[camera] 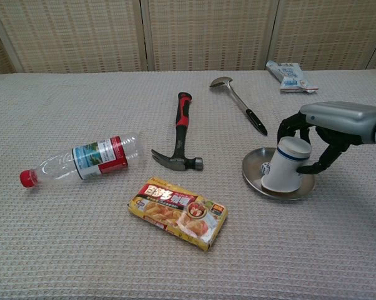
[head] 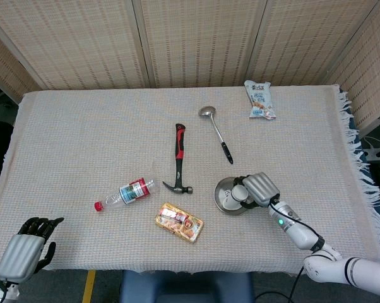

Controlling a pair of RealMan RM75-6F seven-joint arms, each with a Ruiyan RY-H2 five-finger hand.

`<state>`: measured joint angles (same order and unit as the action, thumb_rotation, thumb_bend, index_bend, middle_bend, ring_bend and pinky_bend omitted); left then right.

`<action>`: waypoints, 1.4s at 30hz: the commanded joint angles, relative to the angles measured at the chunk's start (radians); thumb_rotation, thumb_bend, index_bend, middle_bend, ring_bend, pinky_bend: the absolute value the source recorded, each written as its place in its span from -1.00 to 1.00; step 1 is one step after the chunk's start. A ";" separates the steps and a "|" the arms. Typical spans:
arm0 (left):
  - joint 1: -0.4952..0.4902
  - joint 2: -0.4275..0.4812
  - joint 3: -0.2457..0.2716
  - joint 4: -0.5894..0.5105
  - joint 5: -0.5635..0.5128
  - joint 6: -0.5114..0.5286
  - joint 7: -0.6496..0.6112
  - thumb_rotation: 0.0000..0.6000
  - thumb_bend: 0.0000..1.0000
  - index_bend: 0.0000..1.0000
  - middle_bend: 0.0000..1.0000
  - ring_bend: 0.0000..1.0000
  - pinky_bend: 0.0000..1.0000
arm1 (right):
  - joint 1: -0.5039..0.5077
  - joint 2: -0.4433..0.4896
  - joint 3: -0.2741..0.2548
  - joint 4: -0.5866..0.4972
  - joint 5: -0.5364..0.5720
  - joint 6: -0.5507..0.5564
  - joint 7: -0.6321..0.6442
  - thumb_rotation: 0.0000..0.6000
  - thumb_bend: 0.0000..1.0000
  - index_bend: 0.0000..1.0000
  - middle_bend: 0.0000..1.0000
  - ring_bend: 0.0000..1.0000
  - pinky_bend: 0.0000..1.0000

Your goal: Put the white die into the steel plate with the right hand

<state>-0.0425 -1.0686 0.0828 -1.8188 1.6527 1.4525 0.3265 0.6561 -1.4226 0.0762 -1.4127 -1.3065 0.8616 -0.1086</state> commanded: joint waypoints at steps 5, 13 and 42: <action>0.001 0.001 0.000 0.000 0.000 0.001 -0.001 1.00 0.12 -0.64 -0.46 -0.61 -0.63 | 0.005 -0.067 -0.003 0.076 -0.020 0.031 -0.044 1.00 -0.69 0.32 0.05 -0.03 0.53; 0.002 0.004 -0.001 0.000 -0.001 0.005 -0.009 1.00 0.12 -0.64 -0.46 -0.61 -0.63 | 0.016 -0.038 0.021 0.019 -0.001 -0.025 0.091 1.00 -0.69 0.32 0.05 -0.03 0.53; 0.003 0.005 -0.003 -0.001 -0.002 0.008 -0.010 1.00 0.12 -0.64 -0.46 -0.61 -0.63 | 0.037 -0.110 0.043 0.111 0.007 0.017 0.066 1.00 -0.69 0.31 0.05 -0.02 0.54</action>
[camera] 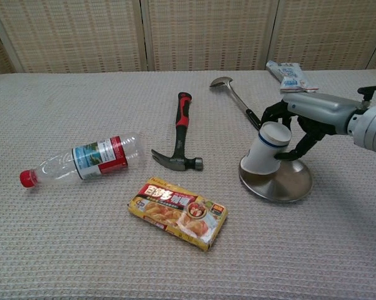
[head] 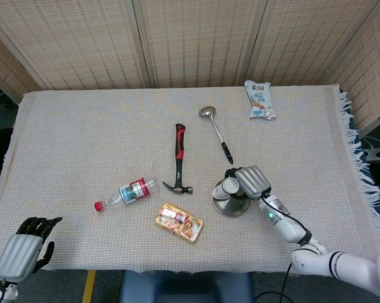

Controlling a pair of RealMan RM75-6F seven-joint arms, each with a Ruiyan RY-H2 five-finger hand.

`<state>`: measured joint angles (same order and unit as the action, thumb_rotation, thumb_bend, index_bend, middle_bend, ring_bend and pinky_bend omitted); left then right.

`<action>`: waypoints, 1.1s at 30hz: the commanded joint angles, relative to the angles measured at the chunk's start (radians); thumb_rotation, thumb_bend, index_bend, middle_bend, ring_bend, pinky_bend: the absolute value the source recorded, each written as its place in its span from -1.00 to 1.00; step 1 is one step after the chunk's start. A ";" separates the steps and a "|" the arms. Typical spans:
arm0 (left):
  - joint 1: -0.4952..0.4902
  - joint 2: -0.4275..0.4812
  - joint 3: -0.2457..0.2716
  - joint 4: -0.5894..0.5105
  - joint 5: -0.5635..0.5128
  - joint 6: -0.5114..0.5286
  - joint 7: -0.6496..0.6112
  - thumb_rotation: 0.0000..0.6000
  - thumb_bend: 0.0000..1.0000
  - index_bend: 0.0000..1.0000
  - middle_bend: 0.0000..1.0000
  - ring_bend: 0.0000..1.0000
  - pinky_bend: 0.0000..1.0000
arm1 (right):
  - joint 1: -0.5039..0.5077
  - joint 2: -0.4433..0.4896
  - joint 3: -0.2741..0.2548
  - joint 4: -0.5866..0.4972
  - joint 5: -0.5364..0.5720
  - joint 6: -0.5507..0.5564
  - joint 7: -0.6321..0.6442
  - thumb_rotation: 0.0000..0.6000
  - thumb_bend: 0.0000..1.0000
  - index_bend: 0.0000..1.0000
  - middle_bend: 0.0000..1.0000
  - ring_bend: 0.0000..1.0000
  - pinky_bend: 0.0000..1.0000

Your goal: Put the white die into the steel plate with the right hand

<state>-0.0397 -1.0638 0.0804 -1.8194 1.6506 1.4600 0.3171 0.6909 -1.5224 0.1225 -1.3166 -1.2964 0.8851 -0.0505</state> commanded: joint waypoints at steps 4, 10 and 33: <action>0.001 0.001 0.000 -0.001 0.001 0.002 -0.002 1.00 0.12 -0.64 -0.46 -0.61 -0.63 | 0.001 -0.019 -0.007 0.036 0.000 -0.012 0.007 1.00 -0.69 0.31 0.05 -0.02 0.54; 0.001 0.001 0.001 -0.001 0.001 0.000 0.001 1.00 0.12 -0.64 -0.46 -0.61 -0.63 | 0.002 0.013 -0.015 -0.005 0.023 -0.065 0.031 1.00 -0.69 0.31 0.05 -0.02 0.54; 0.000 0.001 0.001 -0.004 0.000 -0.002 0.004 1.00 0.12 -0.64 -0.46 -0.61 -0.63 | -0.019 -0.064 -0.034 0.152 -0.005 0.015 -0.099 1.00 -0.69 0.31 0.05 -0.02 0.54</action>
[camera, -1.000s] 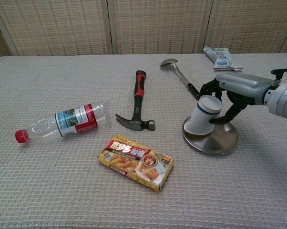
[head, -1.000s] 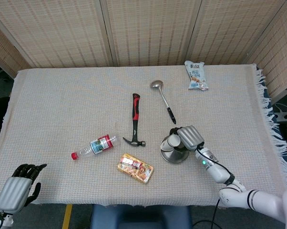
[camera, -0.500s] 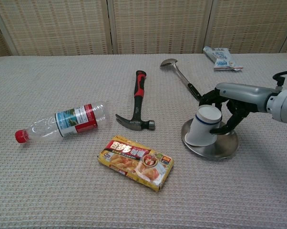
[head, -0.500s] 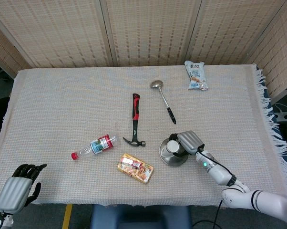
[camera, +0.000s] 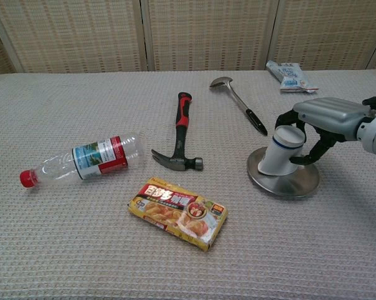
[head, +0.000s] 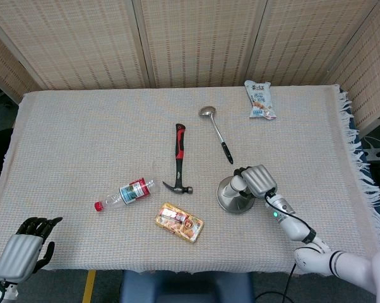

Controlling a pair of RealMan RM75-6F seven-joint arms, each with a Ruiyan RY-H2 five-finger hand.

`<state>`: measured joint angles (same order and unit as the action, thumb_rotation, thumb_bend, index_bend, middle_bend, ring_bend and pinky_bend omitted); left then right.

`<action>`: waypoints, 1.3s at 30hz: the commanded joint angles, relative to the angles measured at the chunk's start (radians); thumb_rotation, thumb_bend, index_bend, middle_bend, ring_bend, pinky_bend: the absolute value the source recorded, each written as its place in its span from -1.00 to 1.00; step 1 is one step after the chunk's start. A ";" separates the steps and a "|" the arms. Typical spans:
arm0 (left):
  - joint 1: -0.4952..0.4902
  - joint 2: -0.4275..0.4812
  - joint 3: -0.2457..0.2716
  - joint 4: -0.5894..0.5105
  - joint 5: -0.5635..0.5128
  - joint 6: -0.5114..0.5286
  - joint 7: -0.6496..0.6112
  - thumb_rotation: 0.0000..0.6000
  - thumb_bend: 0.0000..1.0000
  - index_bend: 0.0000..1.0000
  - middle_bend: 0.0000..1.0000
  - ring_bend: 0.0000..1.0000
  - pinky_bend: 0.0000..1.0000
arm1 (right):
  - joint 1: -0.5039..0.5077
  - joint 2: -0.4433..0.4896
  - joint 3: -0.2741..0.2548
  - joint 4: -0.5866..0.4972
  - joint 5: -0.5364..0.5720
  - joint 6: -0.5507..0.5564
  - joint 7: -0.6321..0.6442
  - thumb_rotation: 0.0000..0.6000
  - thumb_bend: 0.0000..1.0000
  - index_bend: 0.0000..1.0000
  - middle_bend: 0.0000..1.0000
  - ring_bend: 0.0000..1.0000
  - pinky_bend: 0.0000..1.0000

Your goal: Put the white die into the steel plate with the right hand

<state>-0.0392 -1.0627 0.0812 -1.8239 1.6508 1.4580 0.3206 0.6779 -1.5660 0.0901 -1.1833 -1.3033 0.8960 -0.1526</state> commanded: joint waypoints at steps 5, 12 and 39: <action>0.000 0.000 0.000 0.001 -0.001 -0.002 0.000 1.00 0.12 -0.64 -0.46 -0.60 -0.63 | -0.006 0.002 -0.007 -0.031 -0.013 -0.028 0.084 1.00 -0.69 0.31 0.05 -0.02 0.54; 0.000 0.000 0.000 0.000 0.000 0.000 -0.001 1.00 0.12 -0.64 -0.46 -0.60 -0.63 | 0.006 0.093 -0.011 -0.164 -0.036 -0.110 0.261 1.00 -0.69 0.31 0.05 -0.02 0.54; -0.001 0.000 0.001 0.000 0.000 -0.003 0.002 1.00 0.12 -0.64 -0.46 -0.60 -0.63 | -0.005 0.090 -0.020 -0.146 -0.083 -0.081 0.300 1.00 -0.69 0.31 0.05 -0.02 0.54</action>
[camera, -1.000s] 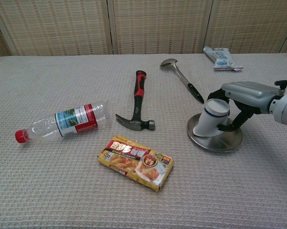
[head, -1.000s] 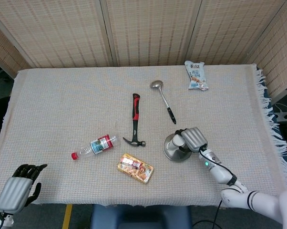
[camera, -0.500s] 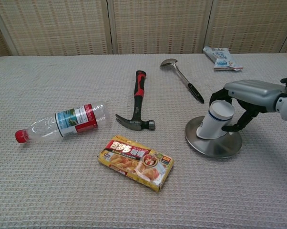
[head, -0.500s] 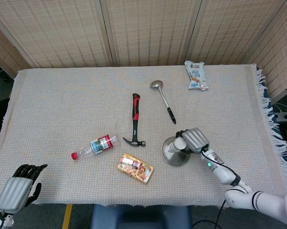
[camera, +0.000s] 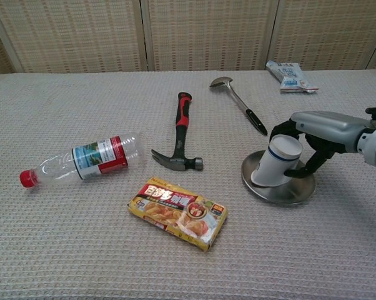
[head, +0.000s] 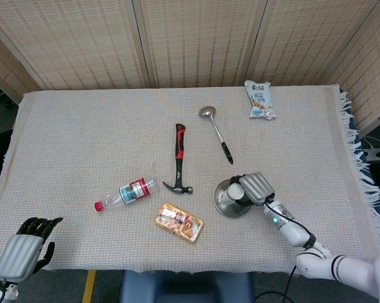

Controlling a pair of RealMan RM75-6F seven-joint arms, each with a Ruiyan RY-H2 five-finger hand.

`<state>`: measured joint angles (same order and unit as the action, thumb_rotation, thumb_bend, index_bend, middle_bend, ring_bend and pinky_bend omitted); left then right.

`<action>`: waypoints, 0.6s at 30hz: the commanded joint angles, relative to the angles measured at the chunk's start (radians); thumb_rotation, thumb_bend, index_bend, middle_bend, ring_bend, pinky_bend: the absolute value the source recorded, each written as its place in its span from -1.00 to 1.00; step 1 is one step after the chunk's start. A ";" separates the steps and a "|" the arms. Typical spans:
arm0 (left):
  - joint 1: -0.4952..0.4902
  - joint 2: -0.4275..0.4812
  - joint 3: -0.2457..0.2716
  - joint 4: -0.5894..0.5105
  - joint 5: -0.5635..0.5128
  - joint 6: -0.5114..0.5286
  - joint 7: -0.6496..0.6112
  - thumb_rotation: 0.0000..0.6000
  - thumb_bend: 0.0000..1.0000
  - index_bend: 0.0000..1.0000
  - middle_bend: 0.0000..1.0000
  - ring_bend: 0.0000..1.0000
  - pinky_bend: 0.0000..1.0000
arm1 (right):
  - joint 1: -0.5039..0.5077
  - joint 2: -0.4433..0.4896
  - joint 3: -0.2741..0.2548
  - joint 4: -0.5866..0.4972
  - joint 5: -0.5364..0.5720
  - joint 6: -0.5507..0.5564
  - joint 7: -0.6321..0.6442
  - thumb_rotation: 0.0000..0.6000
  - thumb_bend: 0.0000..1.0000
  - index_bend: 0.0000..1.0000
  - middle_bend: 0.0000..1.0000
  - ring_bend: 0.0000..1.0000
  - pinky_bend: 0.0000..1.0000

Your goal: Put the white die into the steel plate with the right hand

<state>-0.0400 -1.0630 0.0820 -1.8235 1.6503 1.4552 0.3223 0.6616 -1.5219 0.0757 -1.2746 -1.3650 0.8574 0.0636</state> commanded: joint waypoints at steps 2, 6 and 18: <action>0.000 0.000 0.000 0.000 0.001 0.000 0.000 1.00 0.12 -0.64 -0.46 -0.60 -0.63 | 0.009 0.039 -0.009 -0.031 -0.039 -0.019 0.059 1.00 -0.69 0.31 0.05 -0.02 0.54; 0.000 0.000 0.000 0.000 0.001 0.000 0.000 1.00 0.12 -0.64 -0.46 -0.60 -0.63 | -0.004 -0.001 -0.007 0.046 -0.051 0.049 -0.046 1.00 -0.69 0.31 0.05 -0.02 0.54; 0.000 0.001 0.000 -0.001 0.001 0.000 -0.002 1.00 0.12 -0.64 -0.46 -0.60 -0.63 | -0.017 -0.055 -0.004 0.110 -0.041 0.080 -0.116 1.00 -0.69 0.31 0.05 -0.02 0.54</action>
<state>-0.0400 -1.0619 0.0824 -1.8249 1.6516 1.4554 0.3206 0.6443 -1.5881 0.0732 -1.1360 -1.4063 0.9559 -0.0931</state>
